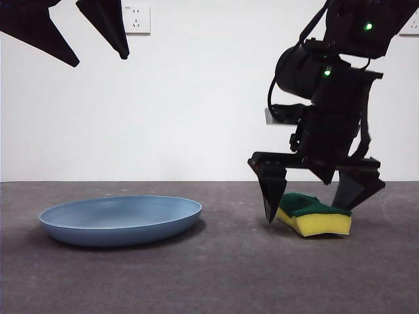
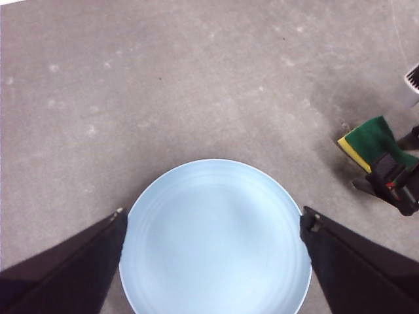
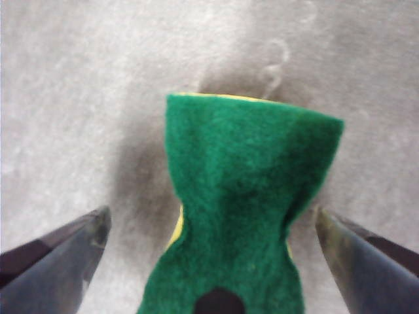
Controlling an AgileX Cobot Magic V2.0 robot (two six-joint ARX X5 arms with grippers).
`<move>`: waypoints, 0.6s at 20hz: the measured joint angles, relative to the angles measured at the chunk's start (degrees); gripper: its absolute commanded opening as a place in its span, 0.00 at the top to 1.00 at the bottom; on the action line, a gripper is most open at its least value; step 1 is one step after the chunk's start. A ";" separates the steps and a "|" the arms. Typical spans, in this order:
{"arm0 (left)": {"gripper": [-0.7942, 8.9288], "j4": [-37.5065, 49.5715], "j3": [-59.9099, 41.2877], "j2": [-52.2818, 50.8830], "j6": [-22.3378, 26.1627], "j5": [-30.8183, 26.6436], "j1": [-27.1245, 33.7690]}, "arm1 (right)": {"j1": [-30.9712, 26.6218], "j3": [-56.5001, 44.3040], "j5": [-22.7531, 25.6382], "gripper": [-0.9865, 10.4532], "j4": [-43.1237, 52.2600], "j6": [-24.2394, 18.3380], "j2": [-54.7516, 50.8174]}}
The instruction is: Pick up the plate,pick up the cloth,clean the plate with the cloth
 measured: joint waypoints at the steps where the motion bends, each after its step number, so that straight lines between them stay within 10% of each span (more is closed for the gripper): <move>1: 0.47 -0.20 0.00 0.00 0.02 0.00 0.00 | 0.00 0.00 0.00 0.34 -0.09 -0.04 -1.07; 4: 0.47 -0.42 0.00 0.00 0.02 -0.28 0.00 | 0.00 0.00 -0.02 0.38 -0.98 -0.04 -6.25; 7: 0.78 -0.57 0.00 -0.02 0.66 -1.29 0.00 | 0.15 0.00 -0.02 0.93 -5.33 0.02 -12.52; 8: 0.95 -0.92 0.00 0.00 1.25 -1.31 0.00 | 0.44 0.00 -0.02 0.92 -6.88 -0.02 -14.91; 12: 0.93 -1.38 0.00 0.00 3.04 -1.29 0.00 | 1.75 0.00 -0.04 0.92 -6.97 -0.55 -24.26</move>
